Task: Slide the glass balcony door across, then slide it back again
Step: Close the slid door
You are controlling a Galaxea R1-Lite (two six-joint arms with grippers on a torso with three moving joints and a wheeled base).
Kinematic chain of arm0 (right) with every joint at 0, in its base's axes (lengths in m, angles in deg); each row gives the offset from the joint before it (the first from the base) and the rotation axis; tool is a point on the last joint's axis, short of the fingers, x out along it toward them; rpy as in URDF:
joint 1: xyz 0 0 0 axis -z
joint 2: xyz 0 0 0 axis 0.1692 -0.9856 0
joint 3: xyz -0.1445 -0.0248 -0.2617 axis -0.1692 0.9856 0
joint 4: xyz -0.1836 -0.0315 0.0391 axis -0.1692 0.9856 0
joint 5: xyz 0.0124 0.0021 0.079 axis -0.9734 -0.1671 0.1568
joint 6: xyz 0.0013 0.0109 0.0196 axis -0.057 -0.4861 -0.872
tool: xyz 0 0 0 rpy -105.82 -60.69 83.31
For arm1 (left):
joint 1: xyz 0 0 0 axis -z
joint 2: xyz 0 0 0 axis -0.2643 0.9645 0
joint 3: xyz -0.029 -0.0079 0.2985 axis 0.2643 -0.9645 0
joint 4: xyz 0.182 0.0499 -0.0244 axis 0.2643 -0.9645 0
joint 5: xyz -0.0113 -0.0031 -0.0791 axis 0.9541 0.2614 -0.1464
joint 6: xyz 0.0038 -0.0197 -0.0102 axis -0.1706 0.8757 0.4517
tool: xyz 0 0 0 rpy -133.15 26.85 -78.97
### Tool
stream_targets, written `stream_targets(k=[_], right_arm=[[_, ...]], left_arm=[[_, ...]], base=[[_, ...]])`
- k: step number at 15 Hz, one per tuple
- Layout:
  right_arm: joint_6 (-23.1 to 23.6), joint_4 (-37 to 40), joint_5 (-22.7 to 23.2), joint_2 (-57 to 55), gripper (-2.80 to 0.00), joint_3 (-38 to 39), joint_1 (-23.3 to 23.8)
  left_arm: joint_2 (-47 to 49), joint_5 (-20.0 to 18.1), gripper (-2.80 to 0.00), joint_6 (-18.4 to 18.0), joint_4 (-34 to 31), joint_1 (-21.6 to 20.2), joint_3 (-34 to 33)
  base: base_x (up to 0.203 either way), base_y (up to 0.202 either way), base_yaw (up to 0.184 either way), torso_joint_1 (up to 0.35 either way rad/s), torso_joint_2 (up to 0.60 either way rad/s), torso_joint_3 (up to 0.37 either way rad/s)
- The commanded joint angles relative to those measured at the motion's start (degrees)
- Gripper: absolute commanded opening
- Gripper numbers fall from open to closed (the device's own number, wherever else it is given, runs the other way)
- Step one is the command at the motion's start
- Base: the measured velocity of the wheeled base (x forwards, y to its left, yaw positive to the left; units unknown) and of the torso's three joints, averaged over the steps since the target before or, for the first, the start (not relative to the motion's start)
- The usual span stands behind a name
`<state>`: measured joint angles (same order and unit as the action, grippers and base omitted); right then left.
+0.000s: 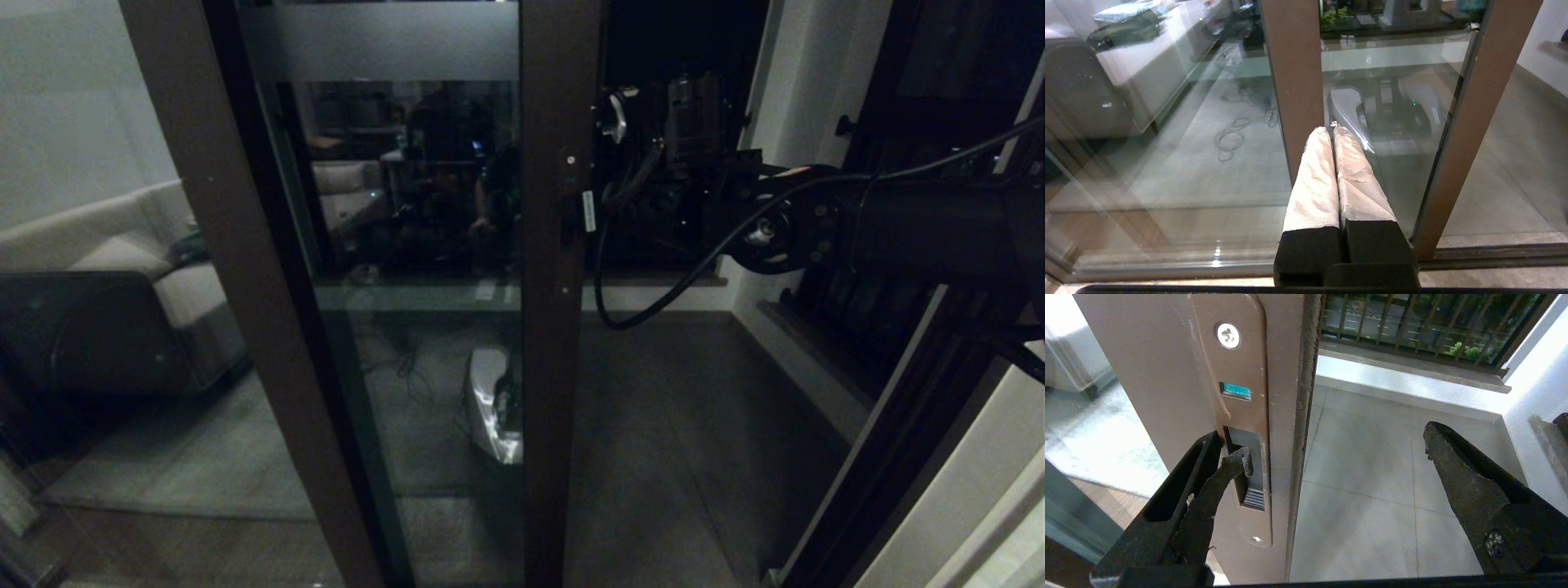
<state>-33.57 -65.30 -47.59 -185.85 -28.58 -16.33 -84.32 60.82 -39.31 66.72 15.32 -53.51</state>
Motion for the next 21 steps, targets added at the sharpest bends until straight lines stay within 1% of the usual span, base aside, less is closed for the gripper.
stream_targets(k=[1,4,6,9,13,21], right_arm=[[0.12,0.37,-0.10,-0.75,0.00,0.12,1.38],[0.17,0.37,-0.10,-0.05,0.00,1.32,1.38],[0.16,0.37,0.06,1.40,0.00,3.44,1.31],[0.44,0.23,2.61,4.85,0.00,8.33,1.21],[0.38,0.19,2.94,8.08,0.00,10.21,1.20],[0.29,-0.16,2.98,8.74,0.00,10.31,1.29]], left_arm=[[-0.01,-0.01,-2.80,-0.02,0.00,0.00,-0.09],[-0.01,-0.01,-2.80,-0.02,0.00,0.00,-0.09],[-0.01,-0.01,-2.80,-0.02,0.00,0.00,-0.09],[-0.01,-0.01,-2.80,-0.02,0.00,0.00,-0.09],[-0.01,-0.01,-2.80,-0.02,0.00,0.00,-0.09],[-0.01,-0.01,-2.80,-0.02,0.00,0.00,-0.09]], base=[[0.000,0.000,0.000,0.000,0.00,0.000],[0.000,0.000,0.000,0.000,0.00,0.000],[0.000,0.000,0.000,0.000,0.00,0.000],[0.000,0.000,0.000,0.000,0.00,0.000],[0.000,0.000,0.000,0.000,0.00,0.000],[0.000,0.000,0.000,0.000,0.00,0.000]])
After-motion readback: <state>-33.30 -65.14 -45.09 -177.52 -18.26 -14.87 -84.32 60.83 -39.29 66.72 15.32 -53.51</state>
